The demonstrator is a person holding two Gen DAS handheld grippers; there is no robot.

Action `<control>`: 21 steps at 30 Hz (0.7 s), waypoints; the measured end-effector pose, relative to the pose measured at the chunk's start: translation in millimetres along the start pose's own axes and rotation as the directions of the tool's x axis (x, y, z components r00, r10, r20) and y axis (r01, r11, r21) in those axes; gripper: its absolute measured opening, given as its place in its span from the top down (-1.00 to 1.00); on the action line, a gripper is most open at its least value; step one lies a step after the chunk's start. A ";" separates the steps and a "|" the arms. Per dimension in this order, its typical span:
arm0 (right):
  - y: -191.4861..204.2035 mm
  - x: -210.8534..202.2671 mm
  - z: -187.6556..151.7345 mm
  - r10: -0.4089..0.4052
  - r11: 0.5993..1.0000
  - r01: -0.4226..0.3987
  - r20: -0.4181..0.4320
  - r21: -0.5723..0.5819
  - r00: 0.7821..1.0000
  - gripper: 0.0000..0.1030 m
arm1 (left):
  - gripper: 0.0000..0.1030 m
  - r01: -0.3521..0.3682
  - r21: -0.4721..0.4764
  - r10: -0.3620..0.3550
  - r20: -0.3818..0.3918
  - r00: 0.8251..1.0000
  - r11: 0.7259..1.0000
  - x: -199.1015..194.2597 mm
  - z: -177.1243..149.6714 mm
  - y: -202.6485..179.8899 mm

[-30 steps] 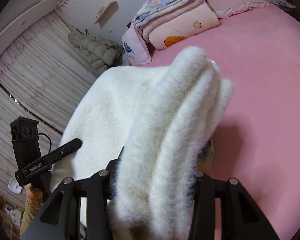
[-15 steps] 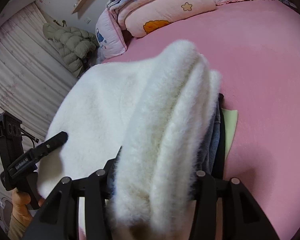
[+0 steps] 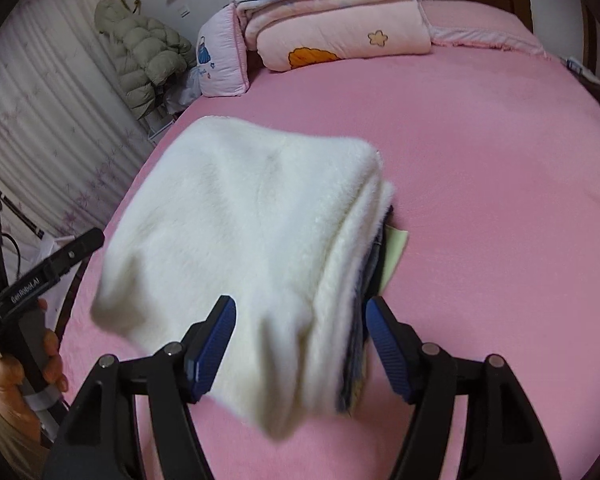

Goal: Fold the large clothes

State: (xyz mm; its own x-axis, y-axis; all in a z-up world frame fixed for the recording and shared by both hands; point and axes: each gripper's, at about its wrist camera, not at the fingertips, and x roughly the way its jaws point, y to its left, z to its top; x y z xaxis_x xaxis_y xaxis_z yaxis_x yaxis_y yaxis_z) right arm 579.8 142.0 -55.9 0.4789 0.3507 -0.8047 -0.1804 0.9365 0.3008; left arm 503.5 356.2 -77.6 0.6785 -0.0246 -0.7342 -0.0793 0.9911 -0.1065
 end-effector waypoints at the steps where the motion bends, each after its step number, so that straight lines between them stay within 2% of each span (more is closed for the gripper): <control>1: 2.0 -10.4 -5.7 -0.007 1.000 0.007 0.001 -0.008 1.000 -0.32 | -0.90 -0.012 0.015 0.012 0.001 1.000 1.000 -13.9 -2.2 -6.0; 4: 9.7 -41.1 -19.9 -0.036 0.999 0.036 -0.008 -0.015 0.999 -0.32 | -0.90 -0.050 0.059 0.048 0.022 0.999 0.997 -57.0 -12.8 -24.3; 8: 17.3 -83.6 -47.2 -0.018 1.000 0.019 -0.036 0.012 0.999 -0.32 | -0.90 0.002 0.074 -0.002 -0.001 1.000 0.997 -105.5 -26.5 -48.2; 21: 32.6 -232.8 -131.5 0.010 1.000 -0.010 -0.023 -0.013 1.000 -0.32 | -0.90 0.023 0.107 -0.024 0.007 1.000 0.994 -253.9 -98.5 -109.9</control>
State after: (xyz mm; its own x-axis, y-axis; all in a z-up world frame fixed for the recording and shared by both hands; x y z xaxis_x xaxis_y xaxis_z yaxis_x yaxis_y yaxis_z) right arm 349.5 90.7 74.0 0.4574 0.3599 -0.8132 -0.1960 0.9328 0.3025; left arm 268.0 240.6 54.4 0.6855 -0.0471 -0.7265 0.0150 0.9986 -0.0506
